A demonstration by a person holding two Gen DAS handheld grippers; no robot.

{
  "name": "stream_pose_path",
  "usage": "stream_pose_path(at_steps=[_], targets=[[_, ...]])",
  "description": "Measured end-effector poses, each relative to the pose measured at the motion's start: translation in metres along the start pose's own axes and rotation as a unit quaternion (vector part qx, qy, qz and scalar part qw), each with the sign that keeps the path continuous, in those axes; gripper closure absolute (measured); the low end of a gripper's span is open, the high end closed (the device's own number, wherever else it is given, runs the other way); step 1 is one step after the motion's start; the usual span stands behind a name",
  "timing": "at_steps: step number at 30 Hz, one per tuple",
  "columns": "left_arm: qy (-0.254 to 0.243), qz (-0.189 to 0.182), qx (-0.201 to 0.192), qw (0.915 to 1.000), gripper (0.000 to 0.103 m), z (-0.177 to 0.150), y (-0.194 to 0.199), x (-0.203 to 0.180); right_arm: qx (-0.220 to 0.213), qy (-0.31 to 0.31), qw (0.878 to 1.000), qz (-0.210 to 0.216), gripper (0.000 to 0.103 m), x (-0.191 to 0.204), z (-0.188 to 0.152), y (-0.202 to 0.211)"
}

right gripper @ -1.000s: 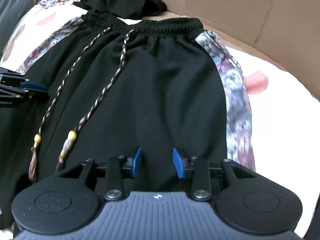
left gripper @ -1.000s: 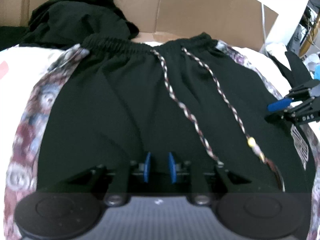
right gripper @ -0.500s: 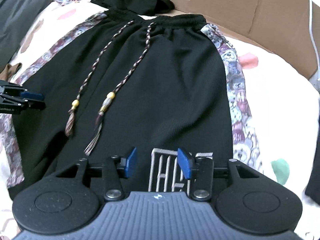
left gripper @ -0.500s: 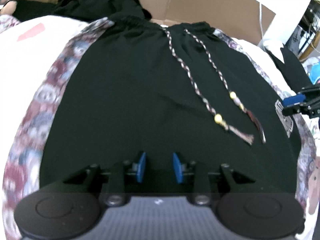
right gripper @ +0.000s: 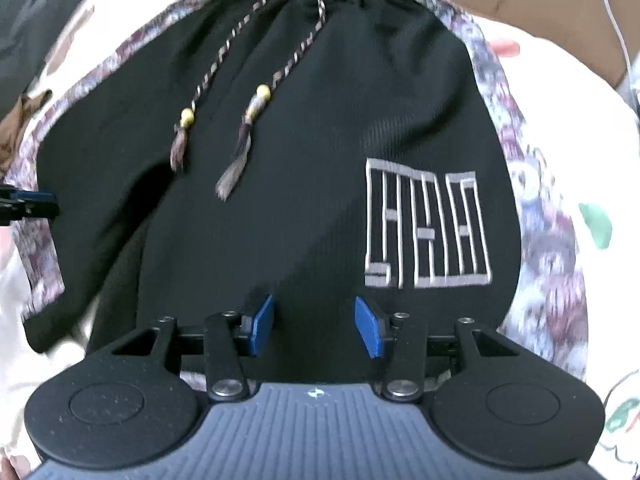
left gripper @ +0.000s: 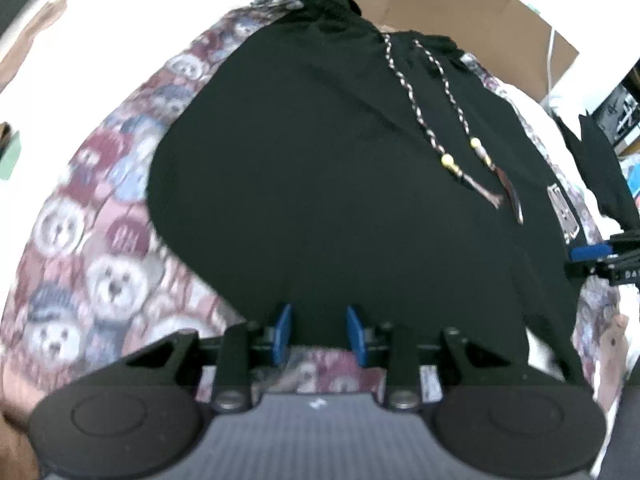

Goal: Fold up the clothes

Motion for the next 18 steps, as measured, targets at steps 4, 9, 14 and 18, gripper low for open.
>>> stream_pose_path(at_steps=[4, 9, 14, 18], targets=[[-0.006, 0.013, 0.014, 0.9998, 0.067, -0.008, 0.008, 0.004, 0.003, -0.029, 1.000, -0.003, 0.052, -0.004, -0.016, 0.001], [0.013, 0.021, -0.004, 0.9997, 0.059, -0.013, 0.025, 0.013, 0.000, -0.040, 0.999, -0.020, 0.052, -0.006, -0.022, 0.009], [0.028, 0.030, -0.018, 0.9990, 0.059, -0.010, 0.039, 0.024, -0.033, -0.040, 0.998, -0.040, 0.052, -0.006, -0.016, 0.025], [0.044, 0.037, -0.040, 0.9975, 0.056, -0.003, 0.052, 0.034, -0.065, -0.030, 0.997, -0.042, 0.052, -0.003, -0.004, 0.040]])
Point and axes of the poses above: each gripper's, at about its wrist camera, not at the fingertips, and y roughly against the way its jaws point, x to its left, z to its top, the point moved 5 cm from there along -y, roughly the way its jaws point, and after that the axes turned 2 degrees about -x, right-handed, at the moved point
